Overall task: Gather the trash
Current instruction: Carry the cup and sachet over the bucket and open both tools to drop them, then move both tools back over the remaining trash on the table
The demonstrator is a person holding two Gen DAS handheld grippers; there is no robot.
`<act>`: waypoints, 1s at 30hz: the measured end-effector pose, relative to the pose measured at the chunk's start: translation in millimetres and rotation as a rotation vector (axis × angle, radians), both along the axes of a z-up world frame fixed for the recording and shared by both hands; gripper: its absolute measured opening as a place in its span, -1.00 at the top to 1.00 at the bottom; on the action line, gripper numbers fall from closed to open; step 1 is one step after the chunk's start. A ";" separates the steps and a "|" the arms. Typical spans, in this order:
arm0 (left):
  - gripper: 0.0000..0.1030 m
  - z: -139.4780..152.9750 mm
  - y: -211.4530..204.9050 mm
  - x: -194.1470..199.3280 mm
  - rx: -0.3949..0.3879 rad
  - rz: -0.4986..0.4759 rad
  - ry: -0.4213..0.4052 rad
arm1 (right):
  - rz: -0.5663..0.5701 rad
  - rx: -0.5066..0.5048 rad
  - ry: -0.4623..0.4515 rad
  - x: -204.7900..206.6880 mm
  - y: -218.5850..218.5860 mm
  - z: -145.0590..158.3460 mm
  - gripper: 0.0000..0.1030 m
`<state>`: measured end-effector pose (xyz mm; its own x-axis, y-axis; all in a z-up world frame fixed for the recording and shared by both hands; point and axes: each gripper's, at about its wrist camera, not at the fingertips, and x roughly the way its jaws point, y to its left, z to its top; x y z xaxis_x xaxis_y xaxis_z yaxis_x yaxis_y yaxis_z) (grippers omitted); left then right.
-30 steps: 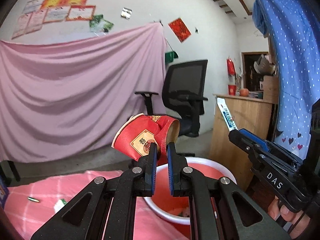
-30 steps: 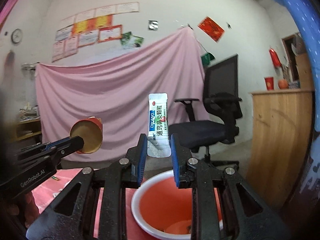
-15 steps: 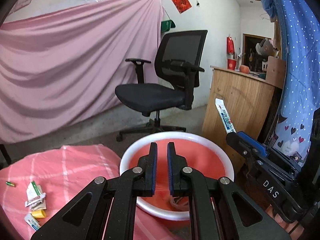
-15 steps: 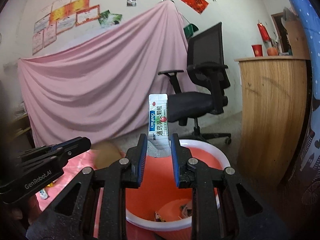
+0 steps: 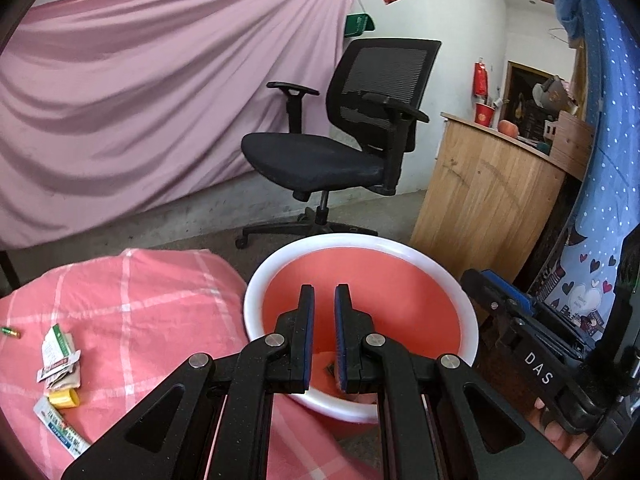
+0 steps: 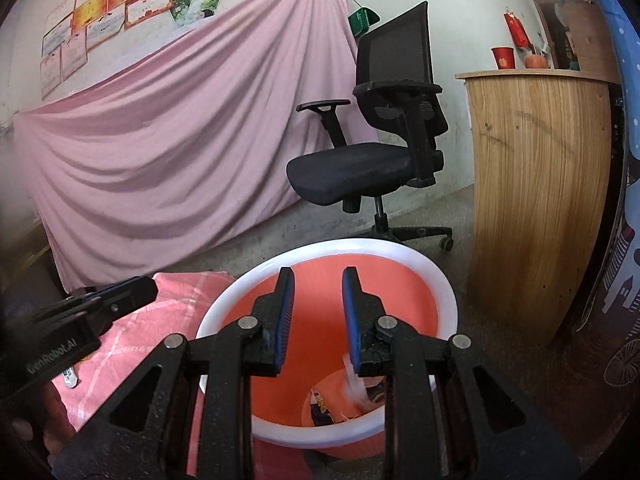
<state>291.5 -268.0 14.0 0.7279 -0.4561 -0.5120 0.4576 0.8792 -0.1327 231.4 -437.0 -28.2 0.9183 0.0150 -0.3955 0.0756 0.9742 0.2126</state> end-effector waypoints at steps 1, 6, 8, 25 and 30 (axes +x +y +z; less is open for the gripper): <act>0.86 0.2 2.8 -1.2 -0.003 0.005 0.002 | 0.001 -0.001 0.001 0.3 -0.1 0.2 0.12; 0.82 3.4 20.7 -7.1 -0.019 0.040 0.005 | 0.008 -0.004 -0.008 -1.9 3.1 4.5 -0.08; 0.67 5.0 28.7 -10.2 -0.026 0.056 0.002 | 0.012 -0.006 -0.019 -4.2 5.6 7.5 -0.16; -0.93 28.7 148.0 -65.7 -0.154 0.404 -0.185 | 0.113 0.016 -0.269 -23.3 61.9 52.2 -1.00; -0.94 30.9 179.5 -82.8 -0.149 0.482 -0.239 | 0.176 -0.008 -0.335 -28.9 82.2 57.6 -1.00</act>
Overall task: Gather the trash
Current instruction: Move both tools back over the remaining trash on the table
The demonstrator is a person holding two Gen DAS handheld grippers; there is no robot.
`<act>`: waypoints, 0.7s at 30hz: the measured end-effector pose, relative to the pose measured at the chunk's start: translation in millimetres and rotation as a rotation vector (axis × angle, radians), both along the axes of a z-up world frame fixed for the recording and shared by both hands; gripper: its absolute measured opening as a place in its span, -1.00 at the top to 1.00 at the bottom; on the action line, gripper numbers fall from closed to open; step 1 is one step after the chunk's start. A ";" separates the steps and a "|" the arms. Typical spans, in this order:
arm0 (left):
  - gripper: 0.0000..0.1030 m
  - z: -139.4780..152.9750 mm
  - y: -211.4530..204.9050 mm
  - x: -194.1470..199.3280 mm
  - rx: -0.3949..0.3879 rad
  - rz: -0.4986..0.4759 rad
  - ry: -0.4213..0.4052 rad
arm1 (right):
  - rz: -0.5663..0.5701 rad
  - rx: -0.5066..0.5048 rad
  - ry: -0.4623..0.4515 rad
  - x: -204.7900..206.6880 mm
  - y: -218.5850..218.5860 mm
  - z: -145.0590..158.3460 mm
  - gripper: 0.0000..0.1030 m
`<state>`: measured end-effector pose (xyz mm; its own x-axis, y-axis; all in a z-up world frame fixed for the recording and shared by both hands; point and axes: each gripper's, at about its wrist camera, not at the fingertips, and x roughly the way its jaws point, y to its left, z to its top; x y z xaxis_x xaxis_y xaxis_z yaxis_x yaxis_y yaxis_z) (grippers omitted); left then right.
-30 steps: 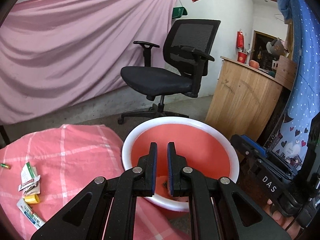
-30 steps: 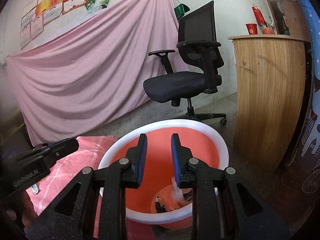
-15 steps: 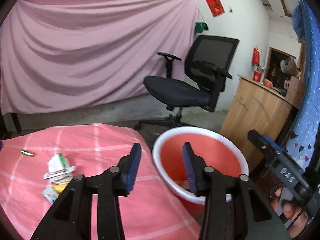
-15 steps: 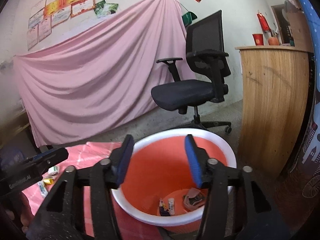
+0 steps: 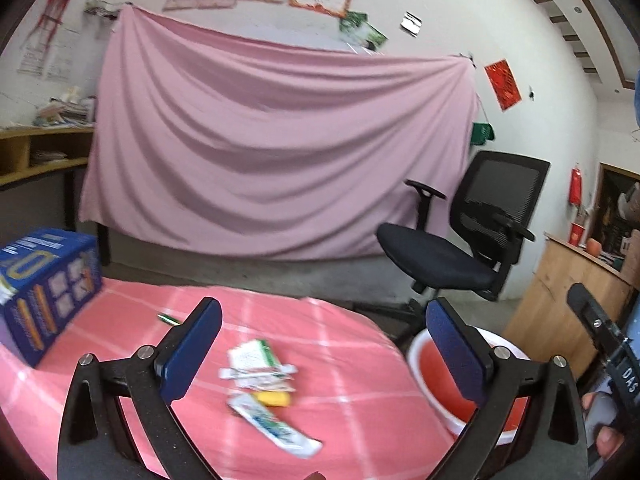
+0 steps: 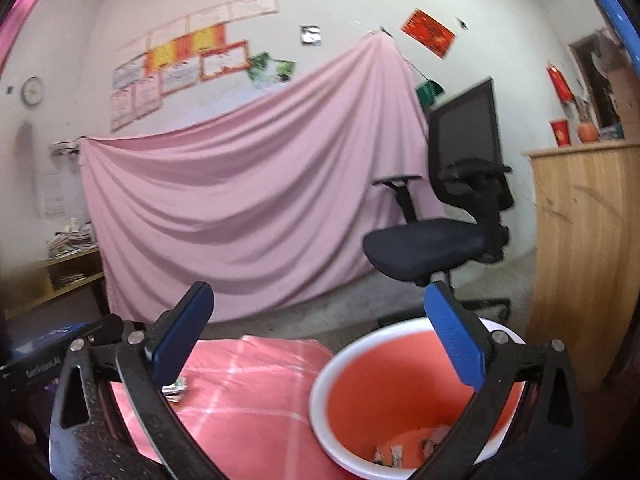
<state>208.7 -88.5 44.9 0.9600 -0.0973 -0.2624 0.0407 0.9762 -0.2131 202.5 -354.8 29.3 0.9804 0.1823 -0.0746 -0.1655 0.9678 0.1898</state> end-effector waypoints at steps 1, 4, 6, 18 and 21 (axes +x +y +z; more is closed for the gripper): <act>-0.94 -0.5 6.2 -3.9 0.006 0.015 -0.008 | 0.014 -0.008 -0.016 -1.4 5.5 1.7 -1.00; -0.94 -3.9 22.3 -16.5 0.017 0.052 -0.025 | 0.041 -0.027 -0.045 -4.3 17.3 5.0 -1.00; -0.94 -5.3 29.8 -23.1 0.022 0.070 -0.035 | 0.058 -0.042 -0.054 -5.0 25.5 6.0 -1.00; -0.95 -19.7 67.4 -39.0 0.142 0.133 0.006 | 0.163 -0.144 0.008 12.7 76.9 -3.8 -1.00; -0.95 -26.6 77.0 -35.1 0.152 0.132 0.050 | 0.194 -0.168 0.058 23.3 89.5 -9.8 -1.00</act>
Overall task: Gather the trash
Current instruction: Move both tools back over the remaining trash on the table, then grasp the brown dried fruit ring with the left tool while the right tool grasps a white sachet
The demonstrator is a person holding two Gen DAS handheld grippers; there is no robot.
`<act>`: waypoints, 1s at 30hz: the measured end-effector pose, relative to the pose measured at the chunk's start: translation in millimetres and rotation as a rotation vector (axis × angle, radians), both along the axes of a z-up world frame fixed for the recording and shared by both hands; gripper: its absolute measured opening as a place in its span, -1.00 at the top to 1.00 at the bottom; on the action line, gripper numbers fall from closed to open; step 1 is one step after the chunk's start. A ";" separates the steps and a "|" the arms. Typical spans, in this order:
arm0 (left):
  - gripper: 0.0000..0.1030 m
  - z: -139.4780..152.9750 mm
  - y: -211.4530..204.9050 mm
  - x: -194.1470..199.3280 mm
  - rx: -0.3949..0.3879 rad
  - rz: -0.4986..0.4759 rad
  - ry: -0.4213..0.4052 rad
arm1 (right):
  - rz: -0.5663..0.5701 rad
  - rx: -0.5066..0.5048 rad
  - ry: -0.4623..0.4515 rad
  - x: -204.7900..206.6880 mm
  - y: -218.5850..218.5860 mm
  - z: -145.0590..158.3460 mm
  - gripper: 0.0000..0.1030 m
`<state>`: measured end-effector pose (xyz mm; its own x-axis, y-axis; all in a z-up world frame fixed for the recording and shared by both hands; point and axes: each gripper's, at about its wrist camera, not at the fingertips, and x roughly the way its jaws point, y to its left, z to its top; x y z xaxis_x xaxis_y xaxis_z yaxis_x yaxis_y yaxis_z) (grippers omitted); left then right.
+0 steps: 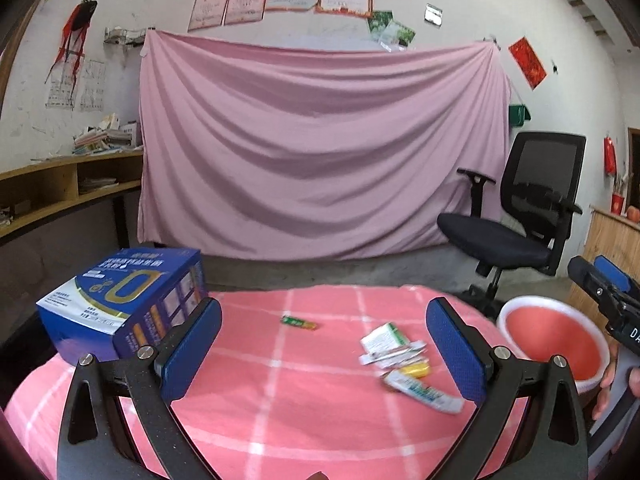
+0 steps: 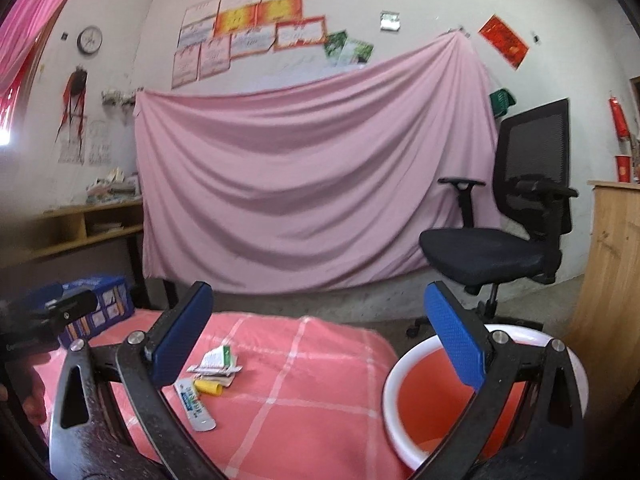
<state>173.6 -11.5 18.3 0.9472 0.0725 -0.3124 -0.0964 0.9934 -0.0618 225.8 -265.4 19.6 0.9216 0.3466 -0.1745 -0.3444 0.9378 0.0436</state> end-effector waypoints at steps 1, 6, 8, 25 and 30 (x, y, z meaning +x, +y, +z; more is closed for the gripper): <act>-0.95 -2.4 3.2 2.7 -0.001 0.001 0.015 | 0.014 -0.012 0.023 3.4 4.9 -2.8 -1.00; -0.95 -12.3 18.0 12.8 0.004 0.022 0.109 | 0.093 -0.082 0.143 21.9 29.0 -17.3 -1.00; -0.95 -17.7 20.9 19.9 0.012 0.032 0.165 | 0.122 -0.122 0.188 29.2 39.3 -23.7 -1.00; -0.93 -48.4 36.6 54.4 -0.037 0.033 0.413 | 0.434 -0.317 0.561 55.8 100.6 -74.2 -0.26; -0.83 -50.4 33.8 60.7 -0.035 0.013 0.448 | 0.488 -0.377 0.598 52.8 113.2 -81.9 -0.24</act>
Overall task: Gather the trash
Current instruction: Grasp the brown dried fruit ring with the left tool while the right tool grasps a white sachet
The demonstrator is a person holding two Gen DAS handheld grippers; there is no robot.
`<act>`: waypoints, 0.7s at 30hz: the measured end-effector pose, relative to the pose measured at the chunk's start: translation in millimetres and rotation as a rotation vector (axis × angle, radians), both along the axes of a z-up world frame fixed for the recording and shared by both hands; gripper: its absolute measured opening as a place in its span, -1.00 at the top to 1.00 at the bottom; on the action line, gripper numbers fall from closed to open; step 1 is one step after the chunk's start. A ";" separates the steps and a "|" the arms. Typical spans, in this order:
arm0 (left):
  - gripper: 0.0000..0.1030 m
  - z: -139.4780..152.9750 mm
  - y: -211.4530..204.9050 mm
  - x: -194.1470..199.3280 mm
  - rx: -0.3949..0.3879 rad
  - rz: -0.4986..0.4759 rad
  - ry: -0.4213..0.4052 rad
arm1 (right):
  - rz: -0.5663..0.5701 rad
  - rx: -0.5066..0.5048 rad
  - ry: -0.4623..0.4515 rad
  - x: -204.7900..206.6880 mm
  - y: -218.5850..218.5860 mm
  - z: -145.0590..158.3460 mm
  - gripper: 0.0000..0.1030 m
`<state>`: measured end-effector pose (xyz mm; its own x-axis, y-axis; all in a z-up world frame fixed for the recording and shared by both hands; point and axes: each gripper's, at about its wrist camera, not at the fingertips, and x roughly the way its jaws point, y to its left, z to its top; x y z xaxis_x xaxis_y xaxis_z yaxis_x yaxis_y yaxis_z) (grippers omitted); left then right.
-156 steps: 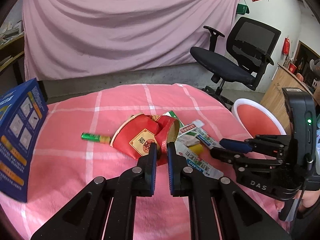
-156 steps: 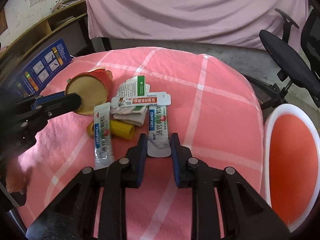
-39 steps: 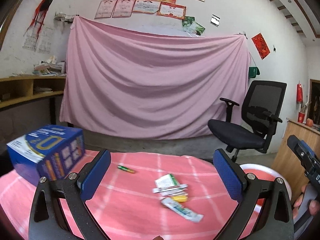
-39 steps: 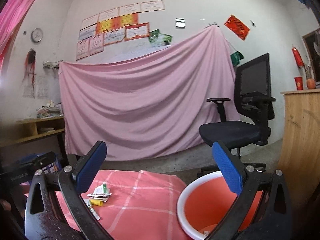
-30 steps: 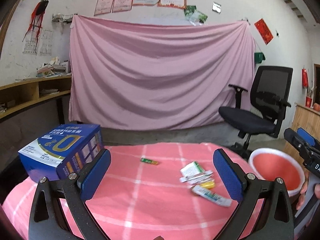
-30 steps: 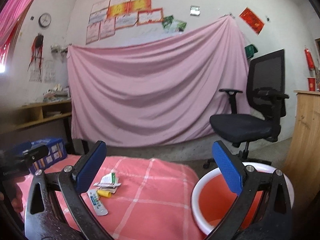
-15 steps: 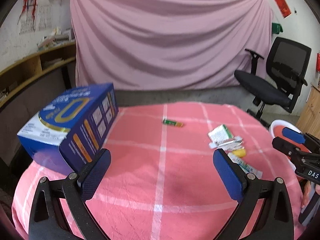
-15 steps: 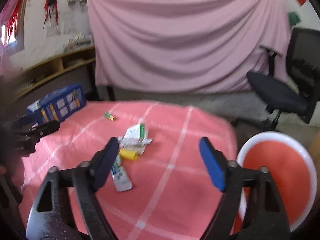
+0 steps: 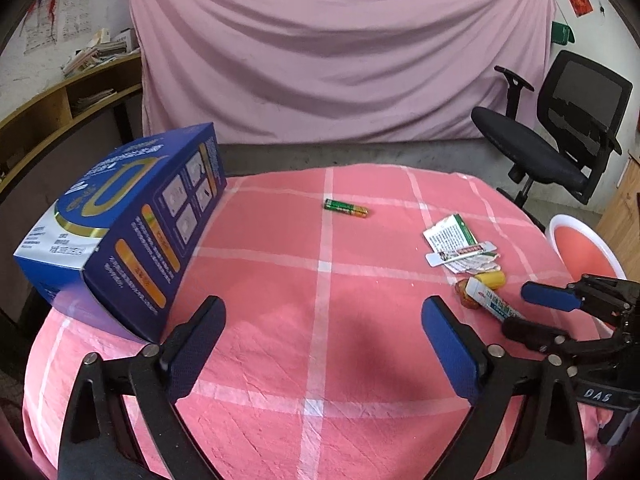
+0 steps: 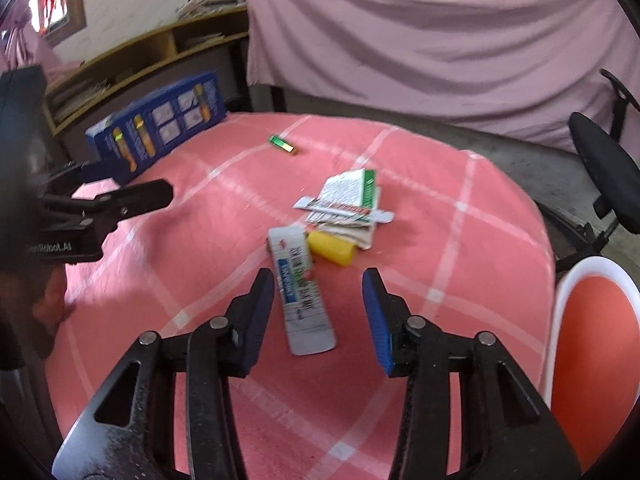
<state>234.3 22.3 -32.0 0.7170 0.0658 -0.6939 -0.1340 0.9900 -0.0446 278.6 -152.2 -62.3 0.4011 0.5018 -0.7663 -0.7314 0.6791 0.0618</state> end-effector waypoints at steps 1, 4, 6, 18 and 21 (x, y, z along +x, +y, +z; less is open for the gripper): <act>-0.77 -0.2 -0.1 1.0 -0.002 -0.008 0.005 | 0.007 -0.014 0.009 0.9 3.0 -2.4 -0.20; -0.57 -3.0 -3.3 3.3 -0.011 -0.039 0.025 | 0.006 -0.030 0.022 2.4 4.6 -4.6 0.11; -0.48 -5.6 -7.0 5.3 -0.027 -0.070 0.042 | 0.000 -0.024 0.033 3.5 2.3 -4.3 0.14; -0.11 -13.5 -48.0 24.2 -0.032 -0.284 0.145 | -0.132 0.024 0.071 5.3 -45.3 -1.9 0.20; -0.01 -14.3 -57.0 33.7 -0.030 -0.318 0.157 | -0.167 0.024 0.071 8.4 -57.2 -3.6 0.20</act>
